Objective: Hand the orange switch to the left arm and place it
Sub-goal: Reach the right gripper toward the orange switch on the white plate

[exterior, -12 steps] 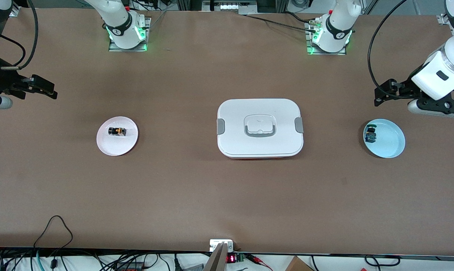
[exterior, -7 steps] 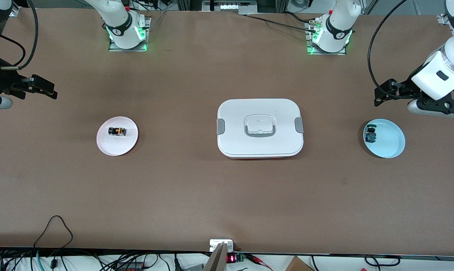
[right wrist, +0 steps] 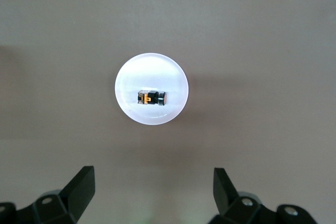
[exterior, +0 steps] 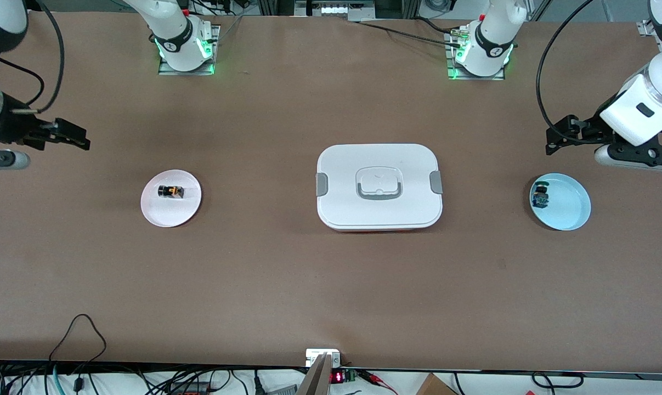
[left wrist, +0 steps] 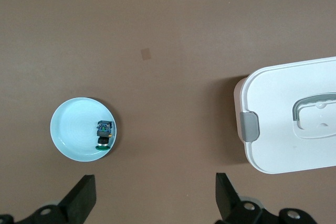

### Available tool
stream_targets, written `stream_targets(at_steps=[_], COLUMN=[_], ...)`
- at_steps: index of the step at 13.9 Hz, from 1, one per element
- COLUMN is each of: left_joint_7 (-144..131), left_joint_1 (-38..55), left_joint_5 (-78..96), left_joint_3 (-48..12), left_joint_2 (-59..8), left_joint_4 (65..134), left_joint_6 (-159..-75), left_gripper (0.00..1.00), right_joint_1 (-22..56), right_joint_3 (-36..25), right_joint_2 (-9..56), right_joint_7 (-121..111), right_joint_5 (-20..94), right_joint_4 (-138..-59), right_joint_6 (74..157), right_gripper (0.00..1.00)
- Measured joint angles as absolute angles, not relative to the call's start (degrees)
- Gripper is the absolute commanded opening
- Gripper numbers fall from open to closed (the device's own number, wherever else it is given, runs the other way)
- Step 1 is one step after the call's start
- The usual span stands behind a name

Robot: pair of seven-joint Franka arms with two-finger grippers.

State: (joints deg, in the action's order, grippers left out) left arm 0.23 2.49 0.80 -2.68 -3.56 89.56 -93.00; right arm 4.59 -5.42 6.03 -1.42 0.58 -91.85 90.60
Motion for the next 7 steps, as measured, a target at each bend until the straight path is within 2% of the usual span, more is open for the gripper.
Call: stream_targets(at_steps=[7], left_joint_7=[0.23], left_joint_1=[2.49], left_joint_5=[0.80], left_joint_3=[-2.68], left_joint_2=[-3.56], left_joint_4=[89.52], left_joint_6=[-93.00], left_gripper=[1.00], right_joint_1=[5.06], right_joint_3=[-5.30], right_joint_2=[11.94], right_joint_7=[-1.43], right_joint_5=[0.58], right_joint_4=[-91.77], right_joint_6=[95.77], right_gripper=[1.00])
